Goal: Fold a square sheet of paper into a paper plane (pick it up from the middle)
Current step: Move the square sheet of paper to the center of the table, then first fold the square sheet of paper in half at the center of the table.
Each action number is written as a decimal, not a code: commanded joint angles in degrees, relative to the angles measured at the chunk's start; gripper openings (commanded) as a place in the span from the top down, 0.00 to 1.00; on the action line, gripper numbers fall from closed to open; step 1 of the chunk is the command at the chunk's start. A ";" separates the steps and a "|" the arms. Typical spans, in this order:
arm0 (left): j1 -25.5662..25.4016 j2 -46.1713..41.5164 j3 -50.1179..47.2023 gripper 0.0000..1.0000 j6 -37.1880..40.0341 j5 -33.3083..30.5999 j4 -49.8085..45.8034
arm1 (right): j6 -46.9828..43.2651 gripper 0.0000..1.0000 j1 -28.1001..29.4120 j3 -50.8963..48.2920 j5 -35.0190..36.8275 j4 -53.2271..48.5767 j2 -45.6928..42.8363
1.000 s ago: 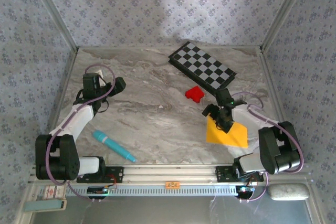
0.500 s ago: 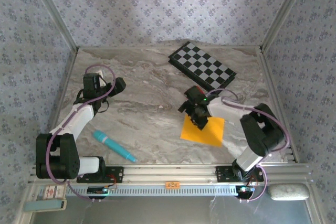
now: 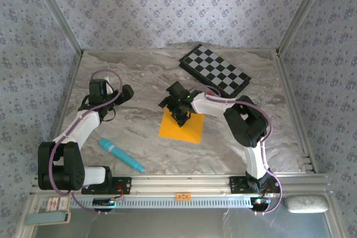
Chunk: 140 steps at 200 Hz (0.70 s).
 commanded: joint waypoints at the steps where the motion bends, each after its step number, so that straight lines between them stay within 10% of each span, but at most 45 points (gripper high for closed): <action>1: -0.57 -0.52 2.34 0.00 -0.47 -0.46 -2.42 | -0.77 0.05 -0.21 2.30 -0.96 1.51 0.82; 59: -4.05 2.82 9.39 0.00 2.10 0.03 -11.64 | -15.54 0.03 -3.50 -2.67 2.01 3.46 -14.28; 140: -24.57 17.81 25.32 0.00 1.23 -7.42 -27.33 | -34.11 0.00 -18.26 -19.15 10.78 -2.37 -29.51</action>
